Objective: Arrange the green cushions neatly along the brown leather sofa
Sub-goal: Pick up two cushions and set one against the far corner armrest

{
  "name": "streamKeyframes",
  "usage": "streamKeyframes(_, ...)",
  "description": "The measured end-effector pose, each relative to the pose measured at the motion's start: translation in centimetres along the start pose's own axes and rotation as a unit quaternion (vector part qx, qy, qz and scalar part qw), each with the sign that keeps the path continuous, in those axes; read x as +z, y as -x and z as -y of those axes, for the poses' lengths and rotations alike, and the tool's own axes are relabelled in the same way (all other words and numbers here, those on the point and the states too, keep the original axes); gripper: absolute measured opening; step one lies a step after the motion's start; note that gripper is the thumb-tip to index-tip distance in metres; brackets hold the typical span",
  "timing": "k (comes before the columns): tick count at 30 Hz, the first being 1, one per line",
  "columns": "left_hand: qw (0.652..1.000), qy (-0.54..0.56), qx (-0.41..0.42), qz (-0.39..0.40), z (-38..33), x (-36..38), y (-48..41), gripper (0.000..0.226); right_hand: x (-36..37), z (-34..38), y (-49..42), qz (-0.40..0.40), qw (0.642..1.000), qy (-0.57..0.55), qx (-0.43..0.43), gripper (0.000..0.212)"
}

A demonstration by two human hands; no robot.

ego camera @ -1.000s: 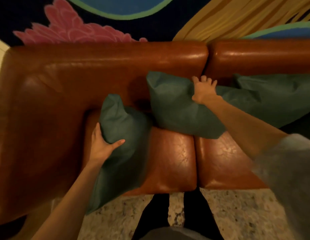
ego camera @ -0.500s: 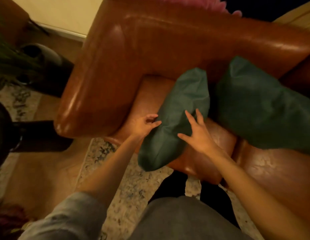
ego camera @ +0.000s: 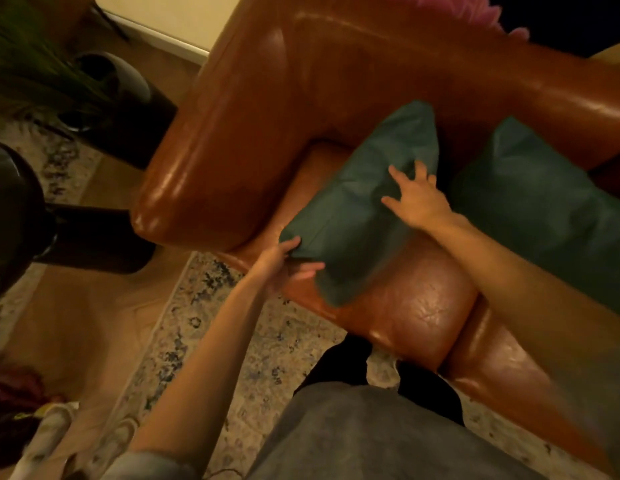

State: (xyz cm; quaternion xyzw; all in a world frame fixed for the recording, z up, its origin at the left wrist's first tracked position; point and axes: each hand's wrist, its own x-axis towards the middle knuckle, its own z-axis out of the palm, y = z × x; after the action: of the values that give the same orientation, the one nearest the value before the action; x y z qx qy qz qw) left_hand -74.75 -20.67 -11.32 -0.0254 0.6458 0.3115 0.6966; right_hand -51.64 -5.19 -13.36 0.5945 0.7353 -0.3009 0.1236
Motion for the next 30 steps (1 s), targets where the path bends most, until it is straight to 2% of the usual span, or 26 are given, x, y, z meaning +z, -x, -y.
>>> streamKeyframes(3,0.993,-0.105,0.053,0.003,-3.0,1.8,0.2,0.036,-2.3,-0.8,-1.4,0.012,0.998,-0.045,0.033,0.069)
streamKeyframes(6,0.970,-0.226,0.085,-0.043,-3.4,0.5,0.4,0.034,-3.2,-1.0,-0.7,0.005,0.991,-0.133,0.034,0.059)
streamKeyframes(7,0.954,-0.281,0.090,-0.057,-3.0,-0.7,0.6,0.038,-3.2,-1.0,-0.1,-0.002,0.985,-0.169,0.038,0.050)
streamKeyframes(9,0.888,-0.436,0.121,-0.079,-0.9,-3.4,0.8,0.051,-3.3,-1.5,0.7,-0.051,0.970,-0.226,0.067,0.029)
streamKeyframes(10,0.861,-0.482,0.138,-0.083,0.7,-4.5,0.9,0.051,-3.7,-1.9,0.8,-0.093,0.960,-0.249,0.083,0.026)
streamKeyframes(11,0.855,-0.493,0.141,-0.085,2.2,-5.3,1.4,0.042,-4.2,-2.6,0.7,-0.140,0.948,-0.268,0.098,0.030)
streamKeyframes(13,0.879,-0.451,0.125,-0.091,5.1,-6.5,2.3,0.025,-5.0,-4.2,0.1,-0.179,0.928,-0.298,0.132,0.055)
streamKeyframes(15,0.917,-0.371,0.094,-0.111,7.5,-7.5,2.7,0.037,-4.3,-5.2,-0.1,-0.096,0.932,-0.316,0.150,0.074)
streamKeyframes(18,0.948,-0.259,0.100,-0.154,9.0,-7.8,3.2,0.041,-1.4,-4.8,1.4,0.094,0.946,-0.278,0.137,0.060)
streamKeyframes(20,0.949,-0.233,0.124,-0.171,8.5,-6.6,4.0,0.036,0.7,-5.4,3.6,0.128,0.950,-0.248,0.137,0.054)
streamKeyframes(25,0.956,-0.223,0.124,-0.147,6.4,-5.2,5.4,0.036,4.1,-9.6,7.8,0.056,0.961,-0.210,0.171,0.085)
streamKeyframes(27,0.950,-0.248,0.112,-0.152,6.2,-5.7,5.7,0.037,3.9,-9.9,8.5,0.039,0.960,-0.234,0.152,0.080)
streamKeyframes(30,0.937,-0.289,0.118,-0.156,5.2,-7.4,5.4,0.035,3.0,-9.7,8.0,-0.017,0.950,-0.270,0.153,0.058)
